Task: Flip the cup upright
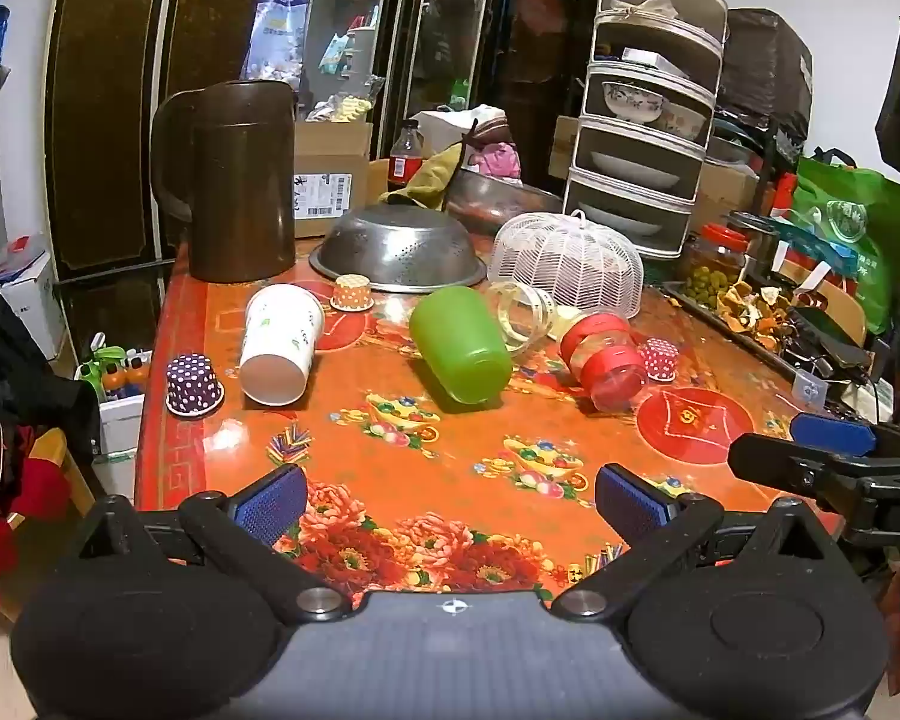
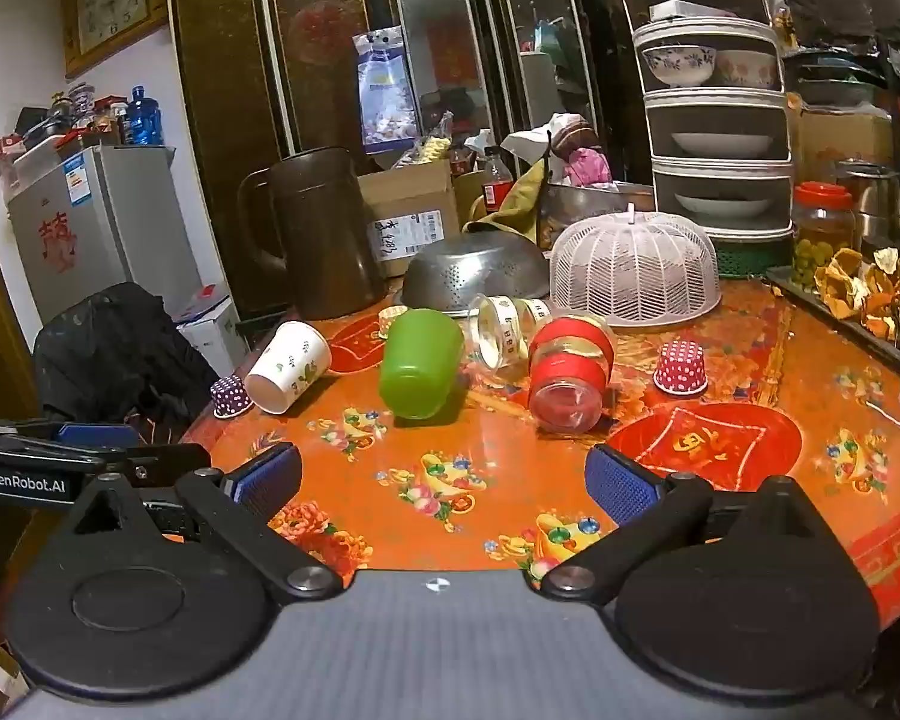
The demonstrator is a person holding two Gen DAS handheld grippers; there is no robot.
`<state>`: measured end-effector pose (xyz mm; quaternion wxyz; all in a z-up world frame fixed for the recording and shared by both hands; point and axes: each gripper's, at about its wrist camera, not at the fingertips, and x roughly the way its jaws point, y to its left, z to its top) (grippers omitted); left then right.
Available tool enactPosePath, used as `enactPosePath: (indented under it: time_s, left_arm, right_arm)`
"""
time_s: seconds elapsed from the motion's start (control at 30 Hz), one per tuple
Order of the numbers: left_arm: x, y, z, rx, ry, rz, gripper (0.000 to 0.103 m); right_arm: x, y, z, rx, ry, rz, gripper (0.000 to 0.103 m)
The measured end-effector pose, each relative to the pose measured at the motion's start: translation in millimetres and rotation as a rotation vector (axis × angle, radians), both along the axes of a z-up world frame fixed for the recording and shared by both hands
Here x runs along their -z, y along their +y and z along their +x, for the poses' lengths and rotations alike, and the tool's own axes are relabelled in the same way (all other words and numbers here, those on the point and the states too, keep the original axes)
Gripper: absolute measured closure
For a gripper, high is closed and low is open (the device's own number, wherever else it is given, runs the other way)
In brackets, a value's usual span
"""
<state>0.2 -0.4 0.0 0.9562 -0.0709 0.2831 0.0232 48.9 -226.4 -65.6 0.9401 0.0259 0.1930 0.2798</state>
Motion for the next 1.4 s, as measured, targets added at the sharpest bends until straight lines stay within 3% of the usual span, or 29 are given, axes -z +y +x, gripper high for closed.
enactPosePath:
  time_s: [1.4]
  left_arm:
    - [4.0, 0.3, 1.9, 0.0, 0.014, -0.008, 0.0]
  right_arm:
    - [-0.5, 3.1, 0.4, -0.035, 0.024, -0.008, 0.001]
